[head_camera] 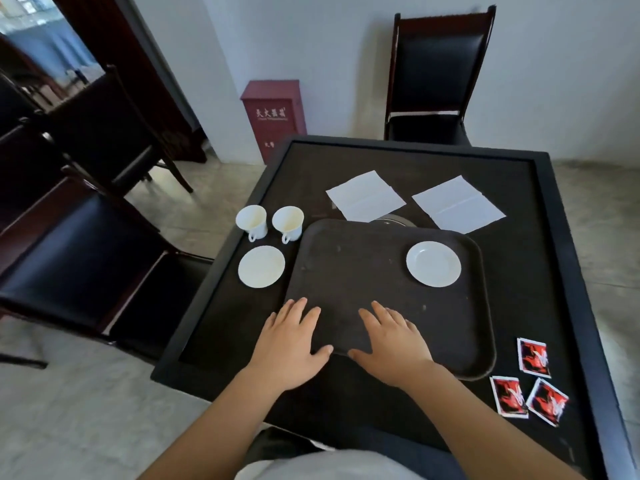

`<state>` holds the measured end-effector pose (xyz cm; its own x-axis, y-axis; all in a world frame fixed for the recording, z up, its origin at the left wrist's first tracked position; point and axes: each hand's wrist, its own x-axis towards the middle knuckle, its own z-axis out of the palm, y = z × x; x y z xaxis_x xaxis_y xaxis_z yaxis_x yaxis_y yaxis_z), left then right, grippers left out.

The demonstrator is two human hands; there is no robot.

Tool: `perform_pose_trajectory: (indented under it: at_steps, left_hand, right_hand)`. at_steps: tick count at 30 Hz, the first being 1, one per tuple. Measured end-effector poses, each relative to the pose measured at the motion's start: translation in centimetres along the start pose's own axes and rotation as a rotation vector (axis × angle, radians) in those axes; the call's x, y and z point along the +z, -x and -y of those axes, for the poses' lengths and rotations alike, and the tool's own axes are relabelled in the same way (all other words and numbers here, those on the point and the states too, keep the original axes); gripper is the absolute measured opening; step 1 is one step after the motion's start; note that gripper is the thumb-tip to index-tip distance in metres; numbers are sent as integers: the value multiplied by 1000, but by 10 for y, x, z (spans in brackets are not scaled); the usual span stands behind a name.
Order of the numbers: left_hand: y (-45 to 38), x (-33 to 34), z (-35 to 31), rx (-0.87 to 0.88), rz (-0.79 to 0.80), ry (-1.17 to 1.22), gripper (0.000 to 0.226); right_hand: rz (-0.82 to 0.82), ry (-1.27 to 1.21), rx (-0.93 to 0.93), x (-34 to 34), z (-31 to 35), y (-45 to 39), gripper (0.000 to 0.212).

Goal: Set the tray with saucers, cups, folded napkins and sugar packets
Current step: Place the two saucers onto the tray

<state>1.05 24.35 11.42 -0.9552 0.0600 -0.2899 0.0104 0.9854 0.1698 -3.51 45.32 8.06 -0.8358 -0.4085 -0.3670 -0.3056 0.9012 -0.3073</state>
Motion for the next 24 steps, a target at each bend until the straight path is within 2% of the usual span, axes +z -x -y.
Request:
perform_pose_trajectory:
  at_steps: [10, 15, 24]
  left_hand:
    - [-15, 0, 107, -40, -15, 69, 79]
    - [-36, -1, 162, 0, -19, 97, 76]
    - [-88, 9, 241, 154, 35, 94, 75]
  right_hand:
    - [47, -16, -16, 7, 84, -45, 86]
    - [100, -51, 30, 12, 136, -87, 85]
    - [67, -32, 127, 26, 194, -169, 85]
